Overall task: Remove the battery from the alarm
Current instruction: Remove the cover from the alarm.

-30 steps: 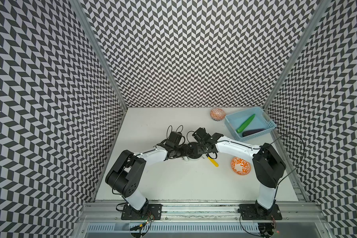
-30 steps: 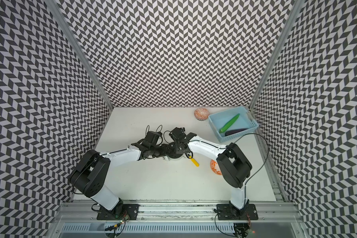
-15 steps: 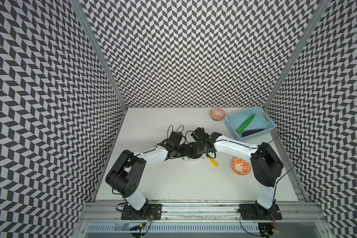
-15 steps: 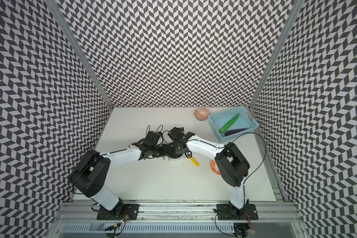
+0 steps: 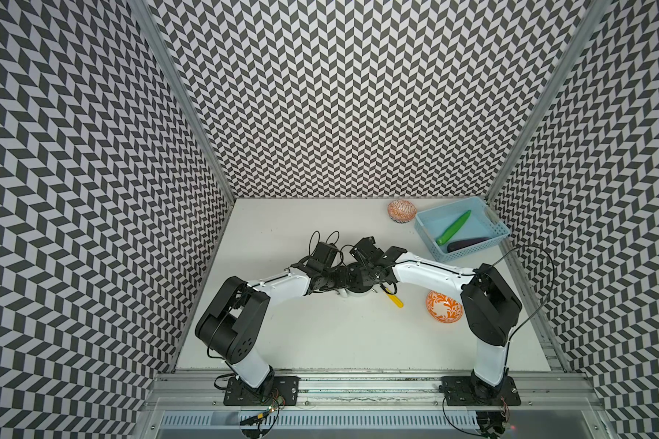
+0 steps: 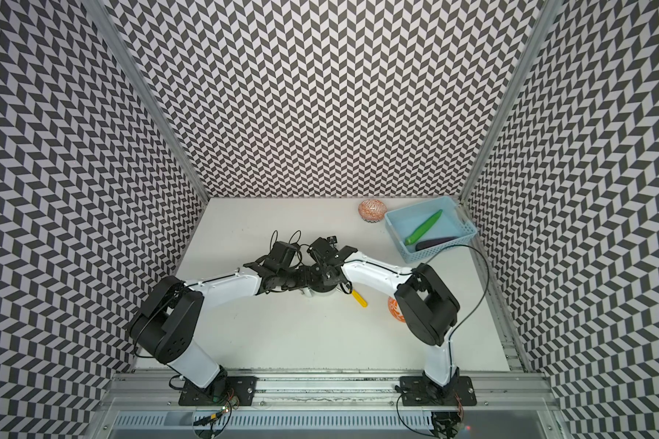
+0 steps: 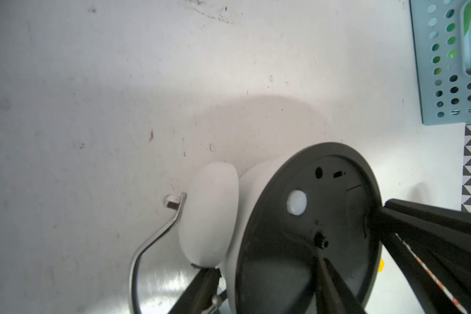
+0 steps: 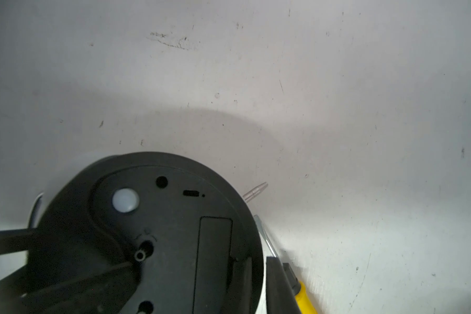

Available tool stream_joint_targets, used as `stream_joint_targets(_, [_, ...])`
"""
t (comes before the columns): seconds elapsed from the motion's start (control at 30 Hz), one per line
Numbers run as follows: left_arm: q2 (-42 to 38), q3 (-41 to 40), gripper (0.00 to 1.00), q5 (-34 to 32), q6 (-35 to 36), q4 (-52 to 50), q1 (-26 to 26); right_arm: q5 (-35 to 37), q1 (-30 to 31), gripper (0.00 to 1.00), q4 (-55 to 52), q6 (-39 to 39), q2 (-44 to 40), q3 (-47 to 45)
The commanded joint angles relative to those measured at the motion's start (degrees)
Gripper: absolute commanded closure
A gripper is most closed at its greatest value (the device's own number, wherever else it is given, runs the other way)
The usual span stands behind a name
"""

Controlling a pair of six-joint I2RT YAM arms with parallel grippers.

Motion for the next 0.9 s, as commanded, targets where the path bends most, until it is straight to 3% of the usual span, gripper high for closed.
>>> stream_joint_targets(0.0, [1.2, -0.5, 0.48, -2.5, 1.1, -6.1, -0.3, -11.5, 0.4, 0.84, -15.1, -3.0, 9.8, -8.0])
stream_joint_targets(0.13, [1.3, -0.6, 0.48, -1.9, 1.1, -5.6, -0.3, -25.6, -0.9, 0.84, -7.5, -4.7, 5.7, -11.3])
stream_joint_targets(0.4, [1.1, -0.6, 0.48, -1.8, 1.2, -5.7, -0.3, -33.4, -5.4, 0.84, 0.3, -3.7, 0.6, -15.0])
stream_joint_targets(0.63, [1.0, -0.4, 0.48, -2.9, 1.1, -6.4, -0.4, -12.0, -5.7, 0.88, -10.1, -2.2, 2.6, -4.6])
stream_joint_targets(0.87, [0.9, -1.2, 0.48, -2.1, 0.6, -5.5, -0.3, -5.0, -3.9, 0.93, -15.6, -1.7, 9.3, -3.2])
